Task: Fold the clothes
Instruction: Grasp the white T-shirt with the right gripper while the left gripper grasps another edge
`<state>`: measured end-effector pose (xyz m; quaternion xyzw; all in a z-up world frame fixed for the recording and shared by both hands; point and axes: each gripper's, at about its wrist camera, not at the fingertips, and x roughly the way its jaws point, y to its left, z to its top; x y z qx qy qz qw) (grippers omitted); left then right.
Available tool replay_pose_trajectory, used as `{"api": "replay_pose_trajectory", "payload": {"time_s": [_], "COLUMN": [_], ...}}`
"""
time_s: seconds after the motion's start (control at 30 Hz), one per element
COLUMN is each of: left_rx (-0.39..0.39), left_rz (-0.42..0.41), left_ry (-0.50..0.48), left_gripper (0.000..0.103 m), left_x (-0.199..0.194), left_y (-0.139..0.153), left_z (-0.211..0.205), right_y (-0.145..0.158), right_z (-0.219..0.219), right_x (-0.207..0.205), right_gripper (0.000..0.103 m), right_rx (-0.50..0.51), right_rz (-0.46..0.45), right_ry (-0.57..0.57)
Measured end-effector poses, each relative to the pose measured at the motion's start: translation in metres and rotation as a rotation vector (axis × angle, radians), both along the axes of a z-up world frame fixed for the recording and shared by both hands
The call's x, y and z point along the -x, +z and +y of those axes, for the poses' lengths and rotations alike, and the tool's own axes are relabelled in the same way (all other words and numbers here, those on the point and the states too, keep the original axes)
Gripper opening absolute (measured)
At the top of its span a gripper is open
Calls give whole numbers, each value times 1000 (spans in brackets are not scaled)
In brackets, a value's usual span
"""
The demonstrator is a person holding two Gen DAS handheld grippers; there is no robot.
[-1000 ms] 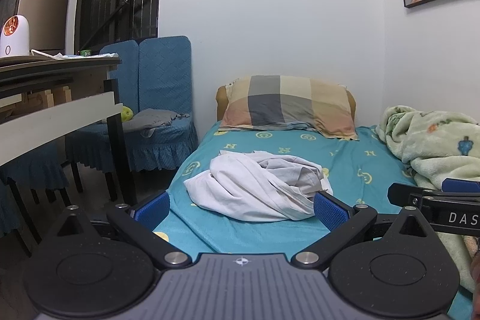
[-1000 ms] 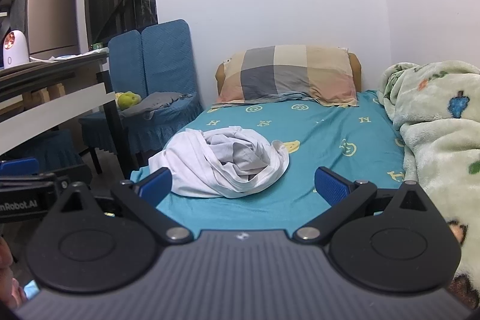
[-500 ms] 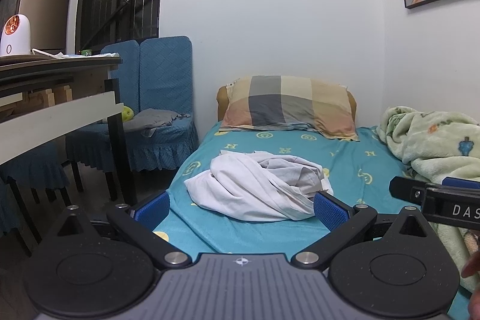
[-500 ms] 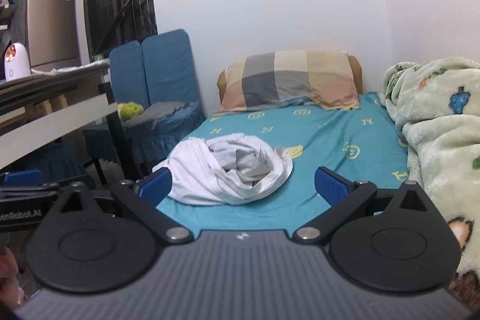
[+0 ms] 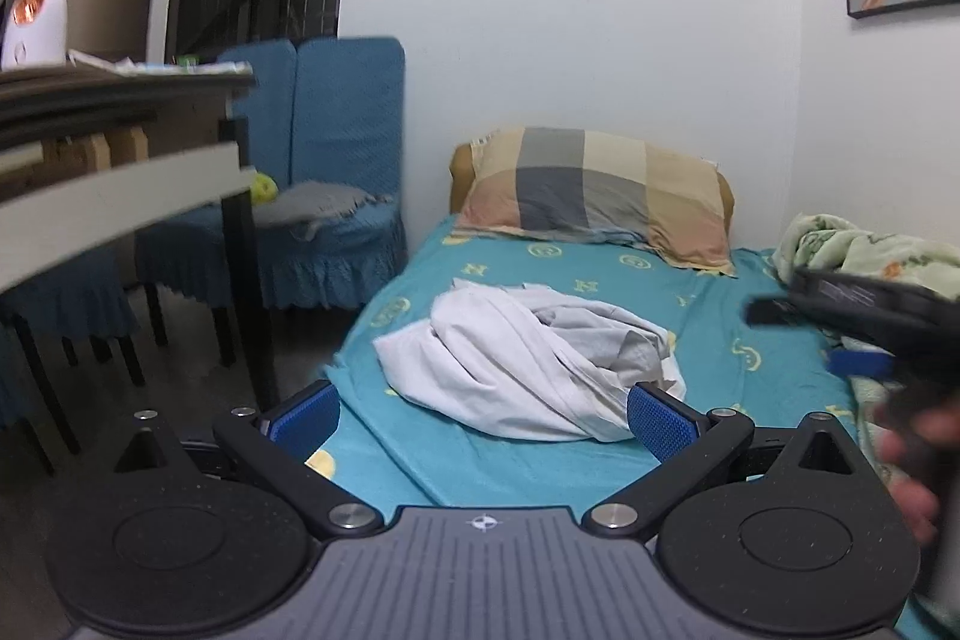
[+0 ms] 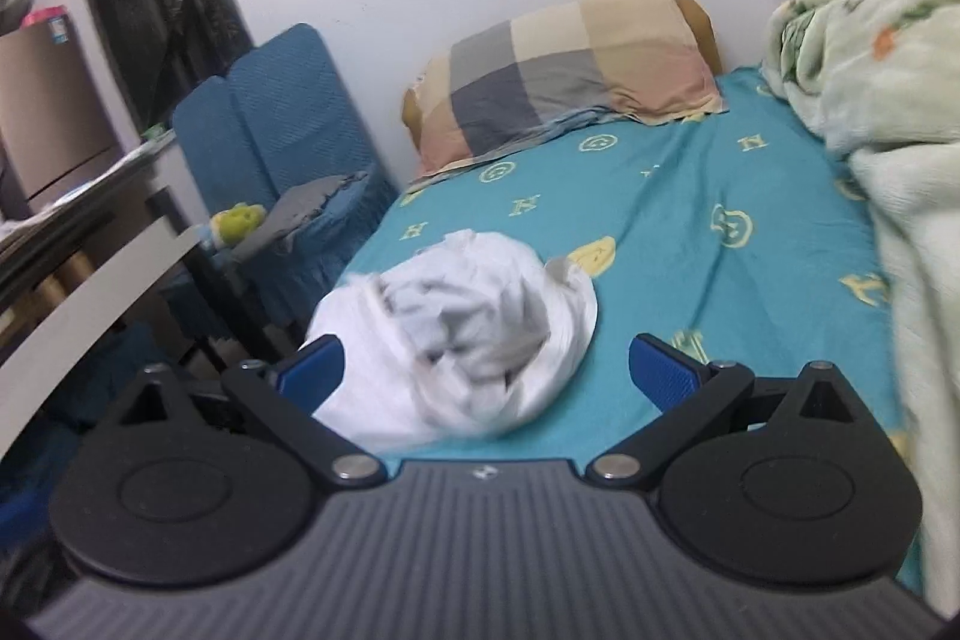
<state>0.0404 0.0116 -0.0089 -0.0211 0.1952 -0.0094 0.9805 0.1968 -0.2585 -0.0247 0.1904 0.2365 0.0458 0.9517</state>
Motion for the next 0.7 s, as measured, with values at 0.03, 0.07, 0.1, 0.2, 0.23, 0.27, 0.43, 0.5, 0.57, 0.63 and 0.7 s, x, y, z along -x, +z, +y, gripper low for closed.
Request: {"api": "replay_pose_trajectory", "payload": {"time_s": [0.03,0.07,0.1,0.2,0.23,0.27,0.43,0.5,0.57,0.63,0.7], "left_rx": [5,11,17,38,46,54,97,110,125,150,172], "left_rz": [7,18,30,63,80,100,158,172,181,181,174], "left_ry": [0,-3,-7,-15,-16,-19,-27,-27,-23,-27,-32], "left_gripper": [103,103,103,103,103,103,103,103,103,103,103], "left_x": [-4,-10,-16,-34,-42,-50,-76,-82,-85,-85,-82], "left_y": [-2,-6,-9,-20,-23,-26,-43,-46,-49,-48,-46], "left_z": [2,5,7,15,17,19,28,31,34,37,40], "right_y": [-5,-13,-22,-52,-62,-72,-113,-119,-117,-109,-95], "right_z": [-2,-5,-9,-19,-19,-18,-9,-7,-6,-9,-13], "right_x": [-20,-39,-60,-118,-135,-150,-204,-208,-203,-193,-176], "right_gripper": [103,103,103,95,87,84,57,27,15,5,3], "right_rx": [-2,-17,-44,-103,-105,-101,-54,-39,-34,-40,-49], "right_rz": [11,25,41,91,105,120,204,216,216,206,181], "right_ry": [-19,-35,-48,-84,-93,-100,-120,-116,-122,-133,-141]}}
